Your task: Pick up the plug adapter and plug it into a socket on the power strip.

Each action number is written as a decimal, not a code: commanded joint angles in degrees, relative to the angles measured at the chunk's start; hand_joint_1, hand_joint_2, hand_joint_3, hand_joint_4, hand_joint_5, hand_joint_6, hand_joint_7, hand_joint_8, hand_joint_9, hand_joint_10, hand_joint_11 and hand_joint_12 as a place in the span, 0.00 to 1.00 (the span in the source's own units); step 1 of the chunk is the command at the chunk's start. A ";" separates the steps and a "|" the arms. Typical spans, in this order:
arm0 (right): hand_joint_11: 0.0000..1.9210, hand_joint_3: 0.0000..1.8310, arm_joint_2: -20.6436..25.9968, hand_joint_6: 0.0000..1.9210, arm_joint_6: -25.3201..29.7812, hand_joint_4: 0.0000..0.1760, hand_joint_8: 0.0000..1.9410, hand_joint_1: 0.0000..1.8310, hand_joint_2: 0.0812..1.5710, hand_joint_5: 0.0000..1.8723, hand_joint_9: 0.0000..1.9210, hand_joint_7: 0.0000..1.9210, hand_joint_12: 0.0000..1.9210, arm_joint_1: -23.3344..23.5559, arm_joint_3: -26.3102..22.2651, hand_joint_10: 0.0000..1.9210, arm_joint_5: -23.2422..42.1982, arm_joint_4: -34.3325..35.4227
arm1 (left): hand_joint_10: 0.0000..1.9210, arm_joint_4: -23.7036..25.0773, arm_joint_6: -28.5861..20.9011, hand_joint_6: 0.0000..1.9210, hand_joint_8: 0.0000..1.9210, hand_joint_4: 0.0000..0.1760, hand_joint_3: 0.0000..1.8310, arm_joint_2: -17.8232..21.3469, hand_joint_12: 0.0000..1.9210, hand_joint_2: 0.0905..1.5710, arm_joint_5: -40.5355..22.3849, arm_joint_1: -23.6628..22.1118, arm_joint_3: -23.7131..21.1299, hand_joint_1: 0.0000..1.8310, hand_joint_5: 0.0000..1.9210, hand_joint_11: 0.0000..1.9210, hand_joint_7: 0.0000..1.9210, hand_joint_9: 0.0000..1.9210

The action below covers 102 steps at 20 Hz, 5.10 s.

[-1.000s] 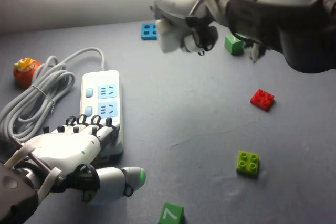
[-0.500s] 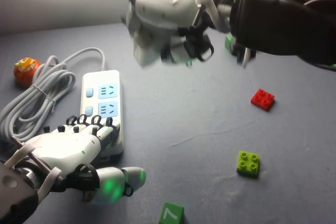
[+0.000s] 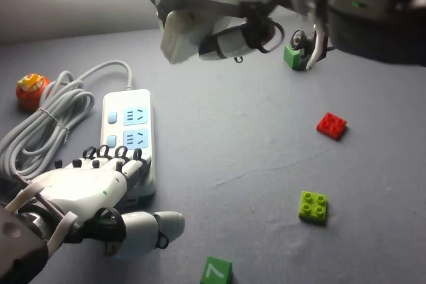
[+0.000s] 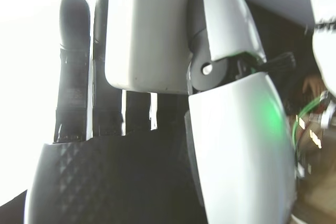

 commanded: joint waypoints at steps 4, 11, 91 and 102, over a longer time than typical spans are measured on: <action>0.27 0.00 -2.73 0.54 10.13 0.00 0.47 0.75 0.70 0.50 0.43 0.53 0.71 2.15 3.80 0.66 -13.78 0.23 | 0.00 1.07 -0.42 0.00 0.00 0.00 0.00 -0.18 0.00 0.77 0.61 0.23 0.09 0.00 0.00 0.00 0.01 0.00; 0.28 0.00 -7.81 0.54 32.78 0.00 0.49 0.75 0.70 0.50 0.43 0.52 0.71 4.01 5.16 0.66 -32.22 -25.72 | 0.00 1.08 -0.42 0.00 0.00 0.00 0.00 -0.17 0.00 0.77 0.82 0.16 0.13 0.00 0.00 0.00 0.01 0.00; 0.30 0.00 -34.78 0.48 51.17 0.00 0.39 0.75 0.67 0.53 0.46 0.59 0.68 -3.48 27.15 0.62 -27.81 -39.28 | 0.00 1.10 2.09 0.00 0.00 0.00 0.00 -3.64 0.00 0.76 4.90 1.34 1.36 0.00 0.03 0.00 0.02 0.01; 0.30 0.00 -34.78 0.51 49.39 0.00 0.43 0.75 0.69 0.52 0.44 0.56 0.69 -4.55 27.01 0.64 -26.20 -39.47 | 0.01 1.08 2.15 0.01 0.01 0.00 0.00 -3.86 0.00 0.77 5.13 0.71 1.64 0.00 0.04 0.00 0.04 0.03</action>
